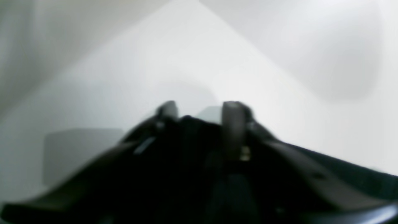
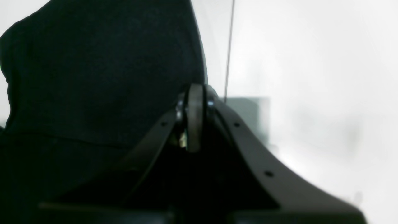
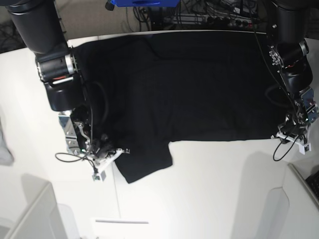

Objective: Fold the T-shirt properly
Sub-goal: 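Release the left gripper and move it to grasp the other hem corner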

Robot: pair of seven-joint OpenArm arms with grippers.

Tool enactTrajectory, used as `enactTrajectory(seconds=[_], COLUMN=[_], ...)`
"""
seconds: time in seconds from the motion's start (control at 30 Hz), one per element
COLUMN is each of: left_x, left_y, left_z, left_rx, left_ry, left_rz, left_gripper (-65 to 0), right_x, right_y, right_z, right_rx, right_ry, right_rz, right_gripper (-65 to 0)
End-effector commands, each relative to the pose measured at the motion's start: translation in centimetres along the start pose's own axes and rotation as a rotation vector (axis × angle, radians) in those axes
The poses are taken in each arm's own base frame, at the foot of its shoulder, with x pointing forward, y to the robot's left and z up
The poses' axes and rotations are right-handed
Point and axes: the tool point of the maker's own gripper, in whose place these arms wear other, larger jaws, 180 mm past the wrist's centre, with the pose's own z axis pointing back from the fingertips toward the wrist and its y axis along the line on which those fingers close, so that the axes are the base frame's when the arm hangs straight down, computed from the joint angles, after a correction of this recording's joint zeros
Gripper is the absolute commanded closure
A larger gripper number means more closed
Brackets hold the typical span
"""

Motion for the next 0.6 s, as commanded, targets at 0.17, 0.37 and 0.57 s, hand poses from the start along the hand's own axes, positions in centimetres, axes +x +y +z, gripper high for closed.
enactTrajectory(seconds=[0.17, 0.37, 0.57], left_x=[-0.1, -0.1, 1.5], left_y=[0.1, 0.0, 0.6], left_z=[0.1, 0.1, 1.7], left_rx=[0.0, -0.002, 0.02], left_ry=[0.041, 0.041, 0.002], left_rz=[-0.023, -0.026, -0.105], left_gripper=[0.0, 0.0, 0.0], right_x=[2.4, 3.3, 3.2], right_y=[0.0, -0.4, -0.7], right_z=[0.6, 0.8, 0.8], right_rx=[0.001, 0.0, -0.004], right_ry=[-0.045, -0.095, -0.101], right_rz=[0.011, -0.016, -0.03], right_gripper=[0.0, 0.0, 0.0])
